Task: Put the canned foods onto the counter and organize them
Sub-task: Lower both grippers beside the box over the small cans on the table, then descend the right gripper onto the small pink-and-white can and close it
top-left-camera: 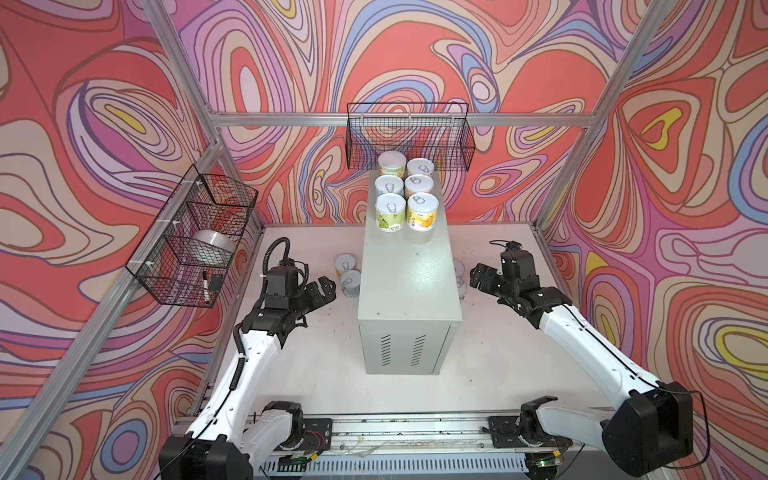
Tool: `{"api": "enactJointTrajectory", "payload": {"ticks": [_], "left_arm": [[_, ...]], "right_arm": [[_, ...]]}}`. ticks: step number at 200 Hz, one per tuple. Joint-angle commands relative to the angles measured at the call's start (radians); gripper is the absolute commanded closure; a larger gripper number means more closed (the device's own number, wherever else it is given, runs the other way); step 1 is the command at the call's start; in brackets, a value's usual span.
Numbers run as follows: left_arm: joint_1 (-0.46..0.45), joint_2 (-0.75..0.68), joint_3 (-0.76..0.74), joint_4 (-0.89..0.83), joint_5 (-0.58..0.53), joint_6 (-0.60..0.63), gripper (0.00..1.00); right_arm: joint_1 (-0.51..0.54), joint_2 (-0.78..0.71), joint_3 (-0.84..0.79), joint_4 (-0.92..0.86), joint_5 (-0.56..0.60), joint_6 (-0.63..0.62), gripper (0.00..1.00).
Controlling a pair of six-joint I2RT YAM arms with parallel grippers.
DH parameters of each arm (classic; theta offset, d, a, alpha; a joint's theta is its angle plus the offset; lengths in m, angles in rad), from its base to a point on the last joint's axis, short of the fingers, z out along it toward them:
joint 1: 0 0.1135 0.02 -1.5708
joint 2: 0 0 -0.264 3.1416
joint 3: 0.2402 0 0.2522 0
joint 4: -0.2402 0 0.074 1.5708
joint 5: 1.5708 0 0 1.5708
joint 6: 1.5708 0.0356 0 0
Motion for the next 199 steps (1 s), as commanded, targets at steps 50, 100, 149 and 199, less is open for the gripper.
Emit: {"api": "enactJointTrajectory", "payload": {"ticks": [50,100,149,199], "left_arm": [[-0.062,0.032,-0.096,0.11,-0.082,-0.028,0.0],[-0.066,0.077,-0.107,0.144,-0.075,-0.017,0.0],[-0.068,0.097,-0.103,0.197,-0.062,-0.022,0.01],[-0.069,0.095,-0.09,0.201,-0.056,-0.025,0.01]], "right_arm": [[-0.001,0.07,-0.017,0.045,-0.053,0.017,0.04],[0.003,0.102,-0.039,0.114,-0.085,0.007,0.02],[0.059,0.191,0.012,0.057,-0.027,-0.012,0.02],[0.071,0.297,0.019,0.113,0.009,-0.009,0.02]]}}
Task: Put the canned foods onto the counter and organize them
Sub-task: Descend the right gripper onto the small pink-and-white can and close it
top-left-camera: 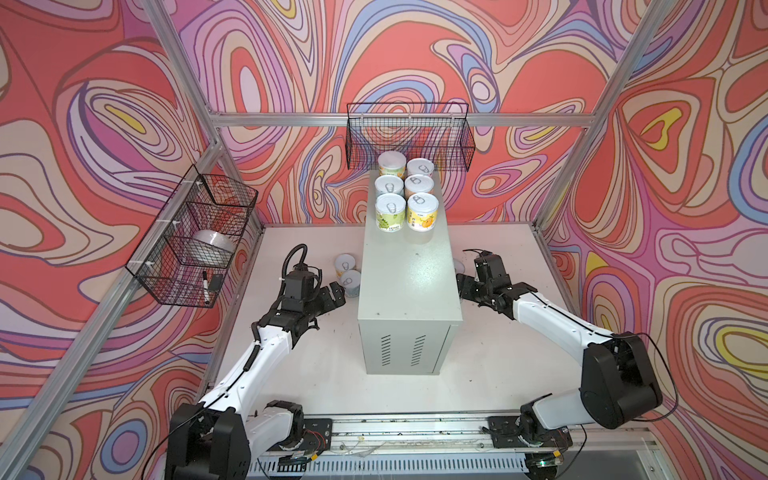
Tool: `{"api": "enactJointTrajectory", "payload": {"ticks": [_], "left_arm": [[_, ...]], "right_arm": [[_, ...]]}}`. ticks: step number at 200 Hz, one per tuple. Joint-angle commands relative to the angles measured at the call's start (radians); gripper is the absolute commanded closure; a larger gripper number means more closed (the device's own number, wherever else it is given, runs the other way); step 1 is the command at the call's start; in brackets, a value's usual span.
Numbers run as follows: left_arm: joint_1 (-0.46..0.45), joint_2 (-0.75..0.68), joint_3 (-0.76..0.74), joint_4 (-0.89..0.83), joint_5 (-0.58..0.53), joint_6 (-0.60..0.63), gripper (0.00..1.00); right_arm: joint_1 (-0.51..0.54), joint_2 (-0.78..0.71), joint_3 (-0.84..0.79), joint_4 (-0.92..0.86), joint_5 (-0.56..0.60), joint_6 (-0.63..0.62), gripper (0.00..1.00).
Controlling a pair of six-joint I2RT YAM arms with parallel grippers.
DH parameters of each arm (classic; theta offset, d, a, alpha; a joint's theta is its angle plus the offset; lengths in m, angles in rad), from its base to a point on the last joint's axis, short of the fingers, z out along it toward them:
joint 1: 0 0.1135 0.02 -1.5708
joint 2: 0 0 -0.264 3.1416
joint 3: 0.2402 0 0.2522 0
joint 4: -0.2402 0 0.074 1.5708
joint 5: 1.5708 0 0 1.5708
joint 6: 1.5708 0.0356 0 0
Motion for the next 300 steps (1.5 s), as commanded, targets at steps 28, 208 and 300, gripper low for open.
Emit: {"api": "enactJointTrajectory", "payload": {"ticks": [28,208,300], "left_arm": [[-0.007,-0.01,-0.001,0.02,0.005,-0.009,0.01],[-0.01,-0.024,-0.015,0.001,-0.005,-0.002,0.01],[-0.01,-0.005,-0.014,0.013,0.003,-0.005,0.02]], "right_arm": [[0.005,0.104,0.043,0.091,0.046,-0.019,0.02],[0.089,0.415,0.238,-0.01,0.191,-0.023,0.08],[0.089,0.381,0.184,0.041,0.169,-0.01,1.0]]}}
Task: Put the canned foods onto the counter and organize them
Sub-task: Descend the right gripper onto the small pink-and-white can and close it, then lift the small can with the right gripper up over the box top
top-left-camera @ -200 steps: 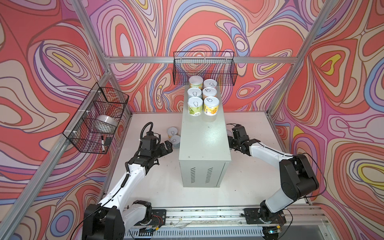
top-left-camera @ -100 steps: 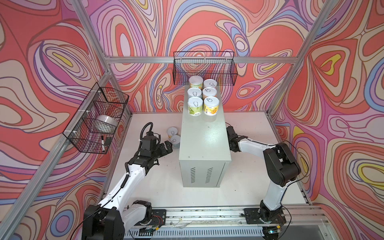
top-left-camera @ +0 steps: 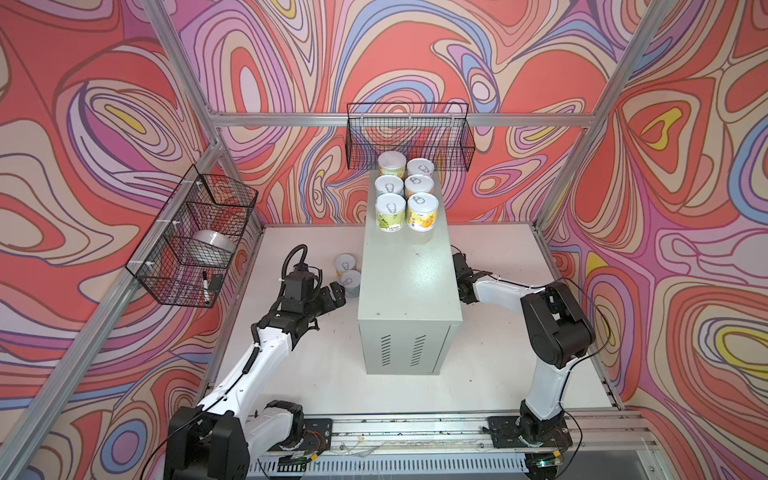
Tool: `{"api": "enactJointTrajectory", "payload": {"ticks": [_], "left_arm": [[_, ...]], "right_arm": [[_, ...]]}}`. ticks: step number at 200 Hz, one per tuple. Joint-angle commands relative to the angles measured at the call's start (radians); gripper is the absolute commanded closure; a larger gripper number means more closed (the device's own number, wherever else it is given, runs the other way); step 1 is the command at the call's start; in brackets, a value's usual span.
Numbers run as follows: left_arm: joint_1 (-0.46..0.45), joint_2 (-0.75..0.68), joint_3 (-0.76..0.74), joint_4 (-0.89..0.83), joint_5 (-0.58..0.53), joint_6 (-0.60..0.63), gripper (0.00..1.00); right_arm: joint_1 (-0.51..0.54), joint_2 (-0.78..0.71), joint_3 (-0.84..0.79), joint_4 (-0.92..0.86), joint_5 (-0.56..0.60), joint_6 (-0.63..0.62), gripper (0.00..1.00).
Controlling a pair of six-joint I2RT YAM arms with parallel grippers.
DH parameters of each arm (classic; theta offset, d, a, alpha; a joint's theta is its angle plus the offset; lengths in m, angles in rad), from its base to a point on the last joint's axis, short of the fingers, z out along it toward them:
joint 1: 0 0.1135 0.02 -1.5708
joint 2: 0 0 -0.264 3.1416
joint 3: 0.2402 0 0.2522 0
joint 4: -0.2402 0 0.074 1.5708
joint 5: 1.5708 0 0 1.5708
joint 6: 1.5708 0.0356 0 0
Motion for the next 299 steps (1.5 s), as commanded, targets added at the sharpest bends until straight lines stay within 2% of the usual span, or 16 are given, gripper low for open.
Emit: {"api": "enactJointTrajectory", "payload": {"ticks": [1,35,80,105,135,175,216,241,276,299], "left_arm": [[-0.004,0.007,-0.009,0.009,0.004,-0.005,0.02],[-0.004,-0.004,0.005,-0.005,0.018,-0.003,0.02],[-0.006,-0.039,0.027,-0.072,-0.006,0.003,0.02],[-0.006,-0.054,0.024,-0.078,-0.007,0.002,0.02],[-0.008,-0.054,0.031,-0.077,0.003,0.003,0.02],[-0.008,-0.058,0.059,-0.101,0.01,0.005,0.03],[-0.008,-0.078,0.095,-0.151,0.006,0.02,0.02],[-0.008,-0.078,0.112,-0.166,0.012,0.022,0.02],[-0.008,-0.092,0.115,-0.175,0.004,0.025,0.03],[-0.008,-0.099,0.112,-0.184,-0.002,0.025,0.02]], "right_arm": [[0.004,-0.033,-0.026,0.012,-0.013,0.012,1.0],[0.011,-0.109,-0.058,-0.03,-0.03,0.024,1.0],[0.011,-0.378,-0.053,-0.237,-0.018,-0.02,1.0],[0.012,-0.511,0.019,-0.408,0.021,-0.047,1.0],[0.011,-0.58,0.169,-0.587,0.023,-0.078,1.0],[0.012,-0.586,0.402,-0.743,0.021,-0.144,1.0],[0.012,-0.578,0.644,-0.815,-0.012,-0.216,1.0],[0.021,-0.553,0.725,-0.829,-0.049,-0.221,1.0],[0.127,-0.523,0.828,-0.811,-0.017,-0.192,1.0],[0.245,-0.468,0.958,-0.849,0.076,-0.197,1.0]]}}
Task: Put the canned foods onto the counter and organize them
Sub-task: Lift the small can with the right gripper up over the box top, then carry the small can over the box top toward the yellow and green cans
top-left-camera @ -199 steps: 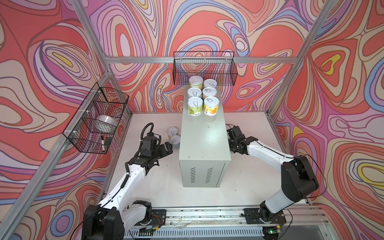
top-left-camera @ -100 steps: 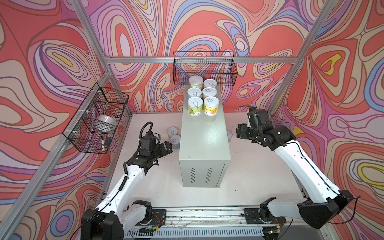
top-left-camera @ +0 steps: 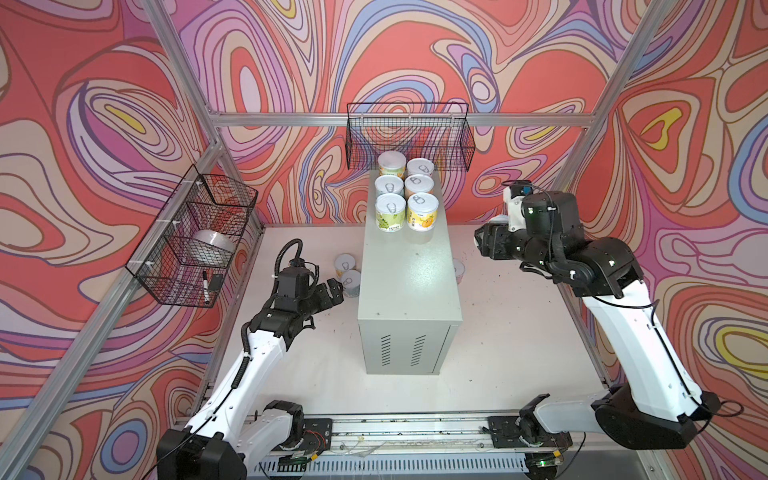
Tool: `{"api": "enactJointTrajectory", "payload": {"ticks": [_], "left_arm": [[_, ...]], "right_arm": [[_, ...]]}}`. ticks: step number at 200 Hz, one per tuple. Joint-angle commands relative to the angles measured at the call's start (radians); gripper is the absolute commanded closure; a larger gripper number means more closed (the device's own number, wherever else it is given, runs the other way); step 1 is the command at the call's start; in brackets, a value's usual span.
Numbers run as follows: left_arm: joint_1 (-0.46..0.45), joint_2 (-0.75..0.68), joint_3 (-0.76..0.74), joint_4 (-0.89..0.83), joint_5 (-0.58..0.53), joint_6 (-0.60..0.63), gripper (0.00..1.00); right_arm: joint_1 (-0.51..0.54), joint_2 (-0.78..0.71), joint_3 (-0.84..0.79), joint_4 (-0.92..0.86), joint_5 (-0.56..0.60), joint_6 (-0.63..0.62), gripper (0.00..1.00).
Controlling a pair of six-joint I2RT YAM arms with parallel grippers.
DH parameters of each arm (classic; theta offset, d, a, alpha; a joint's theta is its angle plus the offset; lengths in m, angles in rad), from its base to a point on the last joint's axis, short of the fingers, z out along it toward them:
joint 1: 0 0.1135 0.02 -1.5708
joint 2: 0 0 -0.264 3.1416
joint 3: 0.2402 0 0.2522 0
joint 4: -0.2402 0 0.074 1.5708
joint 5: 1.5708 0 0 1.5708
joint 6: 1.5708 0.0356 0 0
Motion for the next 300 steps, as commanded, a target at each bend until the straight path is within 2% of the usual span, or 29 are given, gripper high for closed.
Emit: {"api": "enactJointTrajectory", "payload": {"ticks": [1,51,117,167,201,258,279,290,300], "left_arm": [[-0.006,-0.022,0.024,-0.041,-0.008,0.005,0.02],[-0.007,-0.041,0.014,-0.047,-0.007,0.0,0.03],[-0.007,-0.047,-0.002,-0.036,-0.012,-0.002,0.03],[-0.007,-0.072,-0.016,-0.032,-0.008,-0.004,0.03],[-0.006,-0.101,-0.056,-0.006,-0.008,-0.015,0.03],[-0.007,-0.103,-0.064,-0.005,-0.015,-0.014,0.03],[-0.007,-0.098,-0.064,0.002,-0.015,-0.015,0.03],[-0.007,-0.096,-0.064,0.004,-0.016,-0.015,0.03],[-0.006,-0.095,-0.064,0.004,-0.019,-0.013,0.03]], "right_arm": [[0.105,0.04,0.132,0.014,0.087,-0.003,1.0],[0.282,0.17,0.309,-0.069,0.215,-0.038,1.0],[0.443,0.32,0.48,-0.127,0.265,-0.051,1.0],[0.46,0.418,0.549,-0.114,0.206,-0.05,1.0],[0.459,0.437,0.479,-0.017,0.147,-0.045,1.0],[0.458,0.5,0.503,-0.004,0.161,-0.041,1.0],[0.455,0.511,0.509,-0.001,0.162,-0.038,0.69],[0.453,0.516,0.51,-0.001,0.163,-0.035,0.64],[0.448,0.52,0.513,-0.001,0.16,-0.032,0.54]]}}
